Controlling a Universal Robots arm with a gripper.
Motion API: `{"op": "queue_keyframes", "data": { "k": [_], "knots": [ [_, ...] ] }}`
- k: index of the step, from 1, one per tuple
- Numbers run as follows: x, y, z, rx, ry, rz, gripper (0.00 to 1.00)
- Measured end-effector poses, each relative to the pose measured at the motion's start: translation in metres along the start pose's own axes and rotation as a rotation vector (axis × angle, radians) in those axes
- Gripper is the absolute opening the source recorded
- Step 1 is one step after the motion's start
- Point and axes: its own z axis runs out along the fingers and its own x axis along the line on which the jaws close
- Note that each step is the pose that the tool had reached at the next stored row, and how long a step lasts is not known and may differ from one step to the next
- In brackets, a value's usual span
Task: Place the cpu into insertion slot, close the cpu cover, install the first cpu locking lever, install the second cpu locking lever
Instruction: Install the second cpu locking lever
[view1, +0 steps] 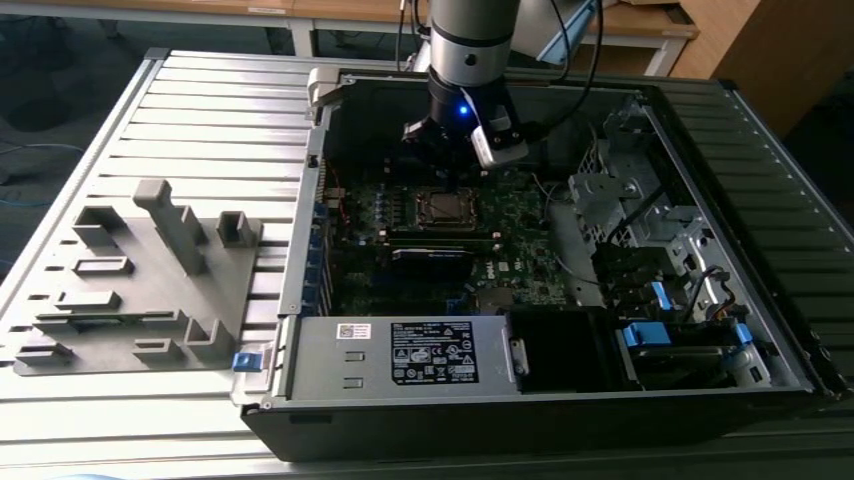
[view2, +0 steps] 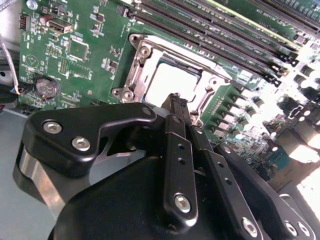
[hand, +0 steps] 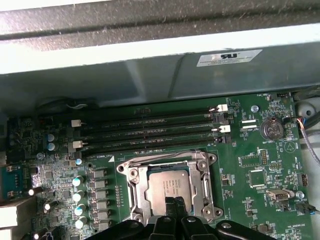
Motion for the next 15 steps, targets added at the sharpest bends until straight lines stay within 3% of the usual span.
{"op": "queue_keyframes", "data": {
  "k": [15],
  "knots": [
    [-0.0014,-0.0113,-0.0003,0.0042,-0.0008,0.000,0.11]
  ]
}}
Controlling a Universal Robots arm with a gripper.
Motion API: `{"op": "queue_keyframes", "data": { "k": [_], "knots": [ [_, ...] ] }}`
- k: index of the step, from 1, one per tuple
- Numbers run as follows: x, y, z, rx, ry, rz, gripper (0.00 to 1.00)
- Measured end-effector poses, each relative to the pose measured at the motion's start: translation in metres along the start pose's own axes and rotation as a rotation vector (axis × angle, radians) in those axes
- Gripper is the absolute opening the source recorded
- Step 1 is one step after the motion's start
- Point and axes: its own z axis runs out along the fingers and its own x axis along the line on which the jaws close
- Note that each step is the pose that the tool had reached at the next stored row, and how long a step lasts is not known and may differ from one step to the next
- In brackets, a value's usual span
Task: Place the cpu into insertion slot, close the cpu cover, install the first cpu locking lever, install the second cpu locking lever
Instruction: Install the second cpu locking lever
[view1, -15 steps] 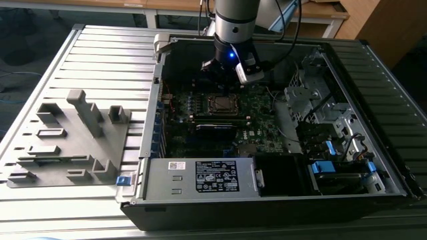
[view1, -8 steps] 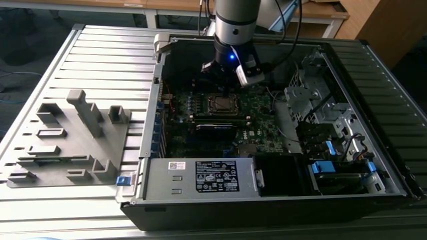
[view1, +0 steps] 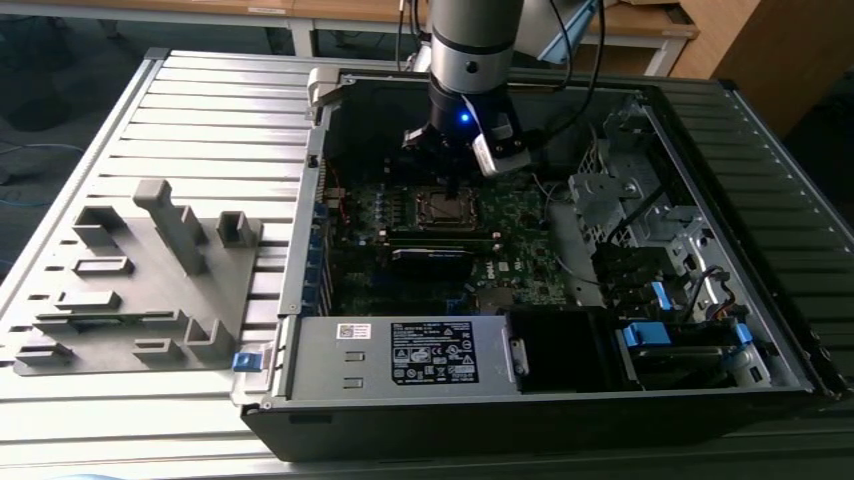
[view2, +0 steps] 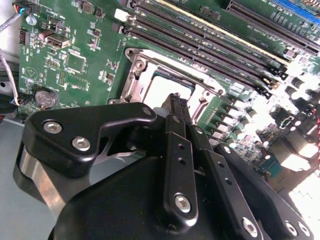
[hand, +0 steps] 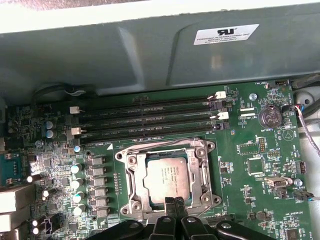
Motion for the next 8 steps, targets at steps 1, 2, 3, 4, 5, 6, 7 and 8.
{"op": "queue_keyframes", "data": {
  "k": [1,2,3,4,5,6,7,8],
  "knots": [
    [0.0000,0.0000,0.0000,0.0000,0.0001,0.000,0.11],
    [0.0000,0.0000,0.0000,0.0000,0.0000,0.000,0.11],
    [0.0000,-0.0001,0.0000,0.0000,0.0000,0.000,0.11],
    [0.0000,-0.0001,0.0000,0.0000,0.0000,0.000,0.11],
    [0.0000,-0.0001,0.0000,0.0000,0.0000,0.000,0.11],
    [0.0000,-0.0001,0.0000,0.0000,0.0000,0.000,0.11],
    [0.0000,-0.0002,0.0000,0.0000,0.0000,0.000,0.11],
    [0.0000,-0.0002,0.0000,0.0000,0.0000,0.000,0.11]
  ]
}}
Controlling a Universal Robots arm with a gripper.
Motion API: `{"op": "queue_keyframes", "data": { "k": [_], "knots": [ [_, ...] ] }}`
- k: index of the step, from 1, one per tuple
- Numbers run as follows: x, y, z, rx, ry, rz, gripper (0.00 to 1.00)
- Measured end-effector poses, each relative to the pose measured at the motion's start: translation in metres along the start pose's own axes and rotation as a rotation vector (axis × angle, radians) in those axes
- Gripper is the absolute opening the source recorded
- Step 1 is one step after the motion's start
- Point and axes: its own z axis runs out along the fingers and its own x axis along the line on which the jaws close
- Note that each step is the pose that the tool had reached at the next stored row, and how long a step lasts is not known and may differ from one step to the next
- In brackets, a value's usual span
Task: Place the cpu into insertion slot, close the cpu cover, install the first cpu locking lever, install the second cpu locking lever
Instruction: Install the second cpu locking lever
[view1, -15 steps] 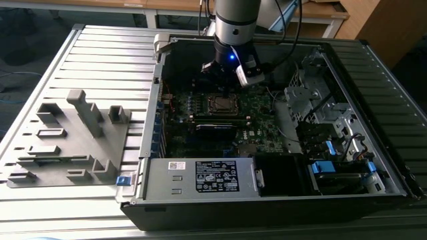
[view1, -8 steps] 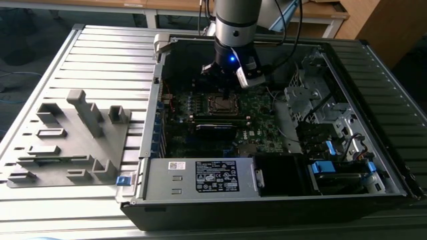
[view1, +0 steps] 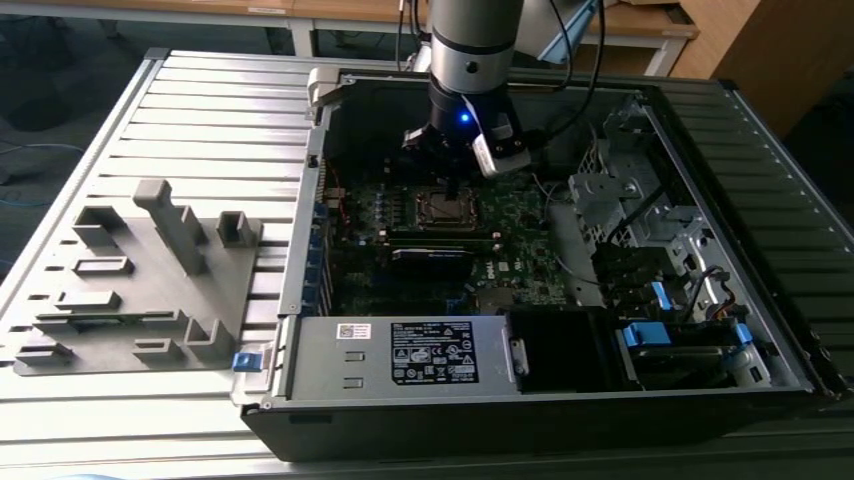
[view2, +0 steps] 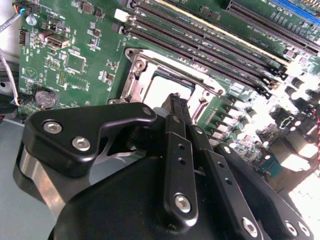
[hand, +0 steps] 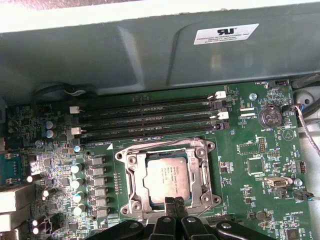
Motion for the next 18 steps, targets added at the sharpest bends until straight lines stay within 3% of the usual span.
{"op": "queue_keyframes", "data": {
  "k": [4,8,18],
  "knots": [
    [0.0000,0.0000,0.0000,0.0005,0.0003,-0.006,0.11],
    [0.0000,-0.0001,0.0000,0.0059,0.0006,-0.025,0.11],
    [-0.0001,0.0000,-0.0018,0.0061,0.0007,-0.027,0.11]
  ]
}}
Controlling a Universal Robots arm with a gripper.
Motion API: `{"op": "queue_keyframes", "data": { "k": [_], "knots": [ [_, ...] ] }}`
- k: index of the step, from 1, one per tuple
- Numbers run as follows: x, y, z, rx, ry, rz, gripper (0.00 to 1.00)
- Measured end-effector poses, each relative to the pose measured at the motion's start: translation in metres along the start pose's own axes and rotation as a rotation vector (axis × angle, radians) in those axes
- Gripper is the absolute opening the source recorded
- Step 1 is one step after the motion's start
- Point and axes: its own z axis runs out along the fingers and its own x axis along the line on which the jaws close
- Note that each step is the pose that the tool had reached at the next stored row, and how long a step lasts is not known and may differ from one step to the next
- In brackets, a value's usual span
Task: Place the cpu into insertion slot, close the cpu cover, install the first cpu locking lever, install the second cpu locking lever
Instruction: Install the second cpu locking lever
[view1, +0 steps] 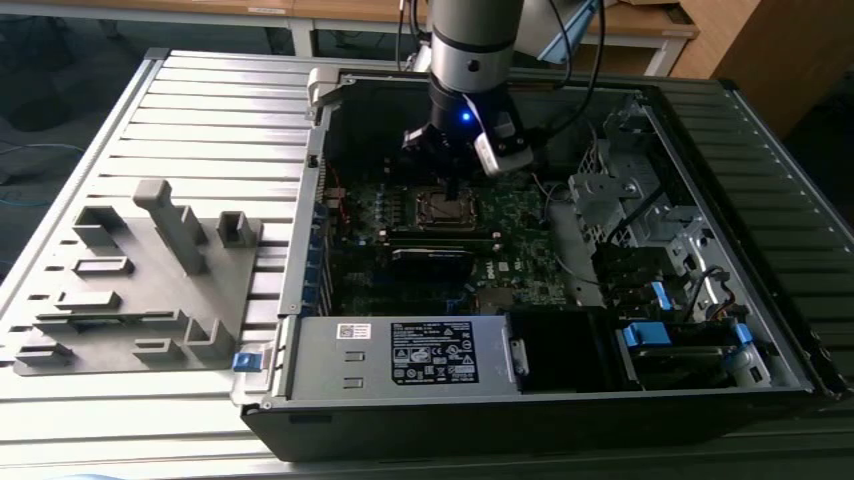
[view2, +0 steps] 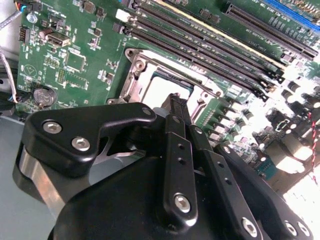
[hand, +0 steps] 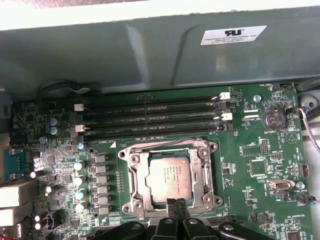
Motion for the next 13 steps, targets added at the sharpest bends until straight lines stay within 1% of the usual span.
{"op": "queue_keyframes", "data": {
  "k": [3,9,13],
  "knots": [
    [-0.0001,0.0001,-0.0017,-0.0002,-0.0001,0.000,0.11],
    [-0.0001,0.0001,-0.0018,0.0000,0.0000,0.000,0.11],
    [-0.0003,-0.0024,-0.0019,-0.0001,0.0000,0.000,0.11]
  ]
}}
